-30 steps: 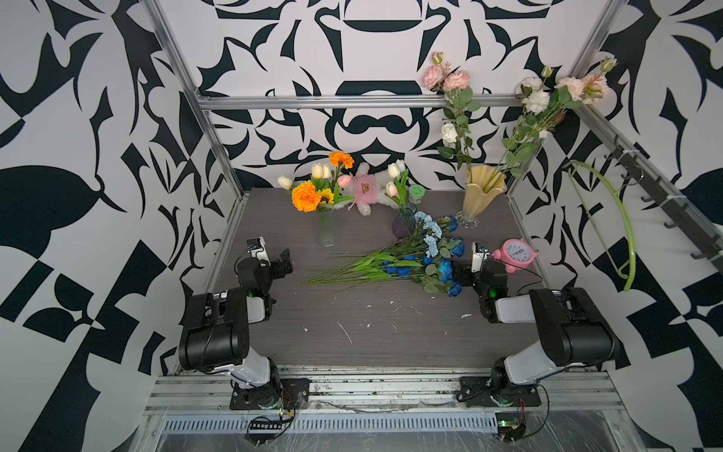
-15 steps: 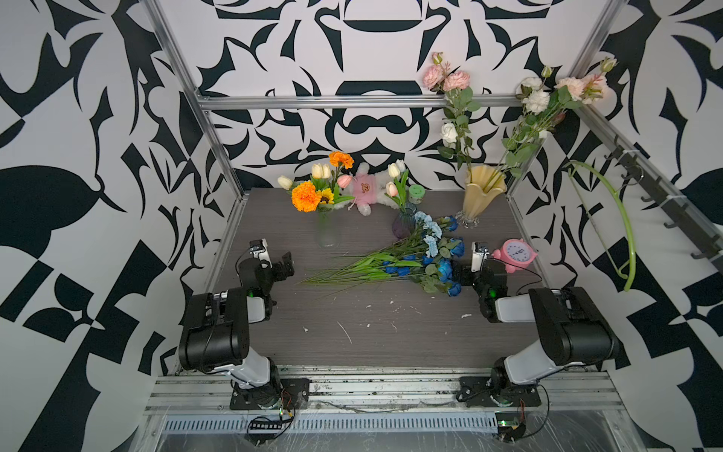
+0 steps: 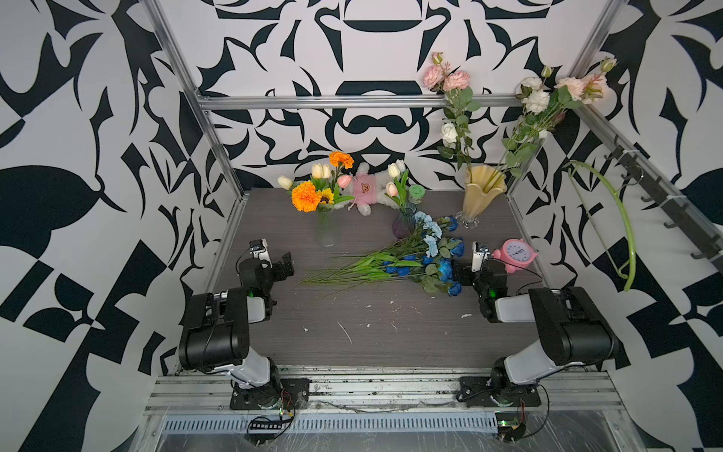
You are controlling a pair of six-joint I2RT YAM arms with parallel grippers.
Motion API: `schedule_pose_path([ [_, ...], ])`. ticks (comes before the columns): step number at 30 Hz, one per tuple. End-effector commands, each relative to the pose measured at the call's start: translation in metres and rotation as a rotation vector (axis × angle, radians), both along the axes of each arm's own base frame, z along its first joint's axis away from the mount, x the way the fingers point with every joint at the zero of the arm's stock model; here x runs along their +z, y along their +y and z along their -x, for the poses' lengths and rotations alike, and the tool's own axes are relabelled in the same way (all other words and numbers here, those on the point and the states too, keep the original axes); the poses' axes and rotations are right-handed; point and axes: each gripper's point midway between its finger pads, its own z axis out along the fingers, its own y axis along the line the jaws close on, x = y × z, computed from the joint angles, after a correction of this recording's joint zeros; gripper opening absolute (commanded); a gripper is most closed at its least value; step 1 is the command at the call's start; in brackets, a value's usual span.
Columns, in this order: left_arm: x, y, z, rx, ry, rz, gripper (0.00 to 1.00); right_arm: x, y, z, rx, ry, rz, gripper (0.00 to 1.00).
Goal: Pick out blue flowers from the vase
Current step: Reset both arms
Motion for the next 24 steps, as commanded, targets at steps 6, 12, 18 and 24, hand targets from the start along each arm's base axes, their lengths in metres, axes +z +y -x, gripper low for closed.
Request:
schedule_pose_path([
  [6,0.008,0.011,0.000,0.072,-0.028,-0.010,0.99,0.016,0.013,-0.010,0.066,-0.053,0.003,1.00],
  [12,0.008,0.010,-0.001,0.064,-0.027,-0.011,0.99,0.016,0.013,-0.009,0.067,-0.049,0.005,1.00],
  [18,0.007,-0.020,-0.002,-0.092,-0.017,-0.058,0.99,0.016,0.013,-0.010,0.068,-0.049,0.006,1.00],
  [24,0.006,-0.020,-0.003,-0.090,-0.017,-0.056,0.99,0.016,0.013,-0.010,0.067,-0.048,0.007,1.00],
])
